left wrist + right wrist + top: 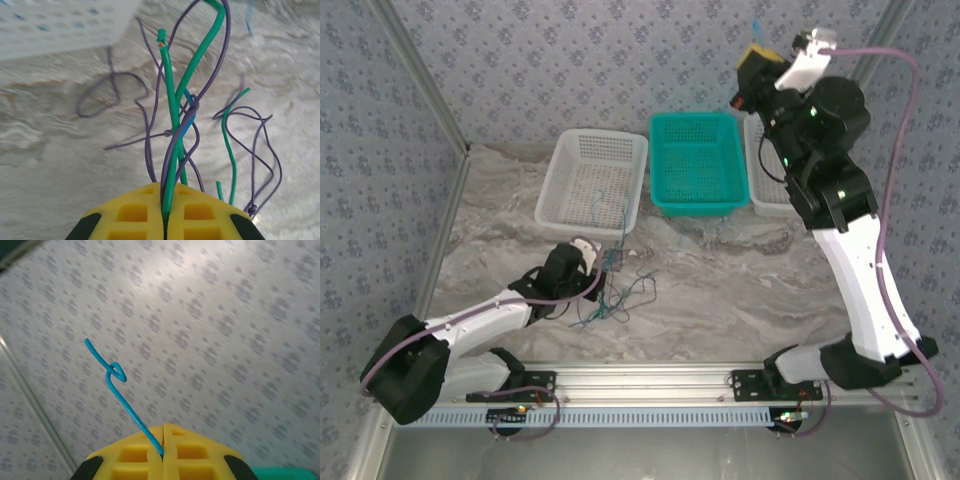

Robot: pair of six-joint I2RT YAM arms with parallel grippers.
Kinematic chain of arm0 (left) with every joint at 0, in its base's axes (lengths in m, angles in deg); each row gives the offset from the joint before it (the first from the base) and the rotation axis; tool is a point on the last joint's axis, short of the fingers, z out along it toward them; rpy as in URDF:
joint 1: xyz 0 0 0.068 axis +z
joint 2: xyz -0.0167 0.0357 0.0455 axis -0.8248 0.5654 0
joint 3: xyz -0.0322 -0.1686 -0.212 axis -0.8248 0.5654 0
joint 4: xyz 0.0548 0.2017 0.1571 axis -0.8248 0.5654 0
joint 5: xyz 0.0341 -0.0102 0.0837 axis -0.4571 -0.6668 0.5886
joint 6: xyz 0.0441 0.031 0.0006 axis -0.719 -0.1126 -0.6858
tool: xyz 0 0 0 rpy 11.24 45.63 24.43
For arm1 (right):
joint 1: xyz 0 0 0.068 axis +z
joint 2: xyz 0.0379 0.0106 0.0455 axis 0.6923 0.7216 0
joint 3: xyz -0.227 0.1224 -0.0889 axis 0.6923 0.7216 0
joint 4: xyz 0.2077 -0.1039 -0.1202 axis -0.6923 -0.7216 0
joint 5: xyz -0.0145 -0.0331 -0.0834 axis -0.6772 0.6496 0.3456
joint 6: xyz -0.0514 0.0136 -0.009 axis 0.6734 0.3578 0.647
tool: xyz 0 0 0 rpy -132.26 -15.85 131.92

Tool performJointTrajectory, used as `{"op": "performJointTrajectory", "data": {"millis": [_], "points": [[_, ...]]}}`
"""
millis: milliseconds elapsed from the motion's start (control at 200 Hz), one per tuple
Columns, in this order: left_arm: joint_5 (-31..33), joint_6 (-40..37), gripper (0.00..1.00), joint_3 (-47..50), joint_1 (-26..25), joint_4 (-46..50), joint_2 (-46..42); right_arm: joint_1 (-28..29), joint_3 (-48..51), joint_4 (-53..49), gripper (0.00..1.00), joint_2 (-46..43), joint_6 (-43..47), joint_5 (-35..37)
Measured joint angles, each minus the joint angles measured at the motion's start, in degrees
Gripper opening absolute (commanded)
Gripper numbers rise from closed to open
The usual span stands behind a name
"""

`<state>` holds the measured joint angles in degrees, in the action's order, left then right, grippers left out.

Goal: Untangle the cables

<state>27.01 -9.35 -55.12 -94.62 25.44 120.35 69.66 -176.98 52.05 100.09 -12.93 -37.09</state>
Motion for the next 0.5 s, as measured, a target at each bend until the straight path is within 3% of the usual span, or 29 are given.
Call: {"op": "performJointTrajectory", "data": {"millis": [260,300,390,505], "points": [[-5.11,-3.32,0.06,2.23,-2.25,-2.56,3.96,1.36,-23.45,3.15,0.00,17.68,-4.11,-7.98],[-4.92,-3.48,0.15,2.08,-2.25,-3.02,4.98,1.73,-28.15,3.98,0.00,20.94,-4.74,-9.03],[-4.13,-3.72,0.45,1.68,-2.29,-3.78,7.85,2.97,-36.44,7.34,0.00,27.47,-5.64,-11.85],[-3.08,-2.40,0.70,1.77,-2.34,-4.07,8.46,5.20,-40.61,12.48,0.00,32.37,-5.22,-14.34]]}}
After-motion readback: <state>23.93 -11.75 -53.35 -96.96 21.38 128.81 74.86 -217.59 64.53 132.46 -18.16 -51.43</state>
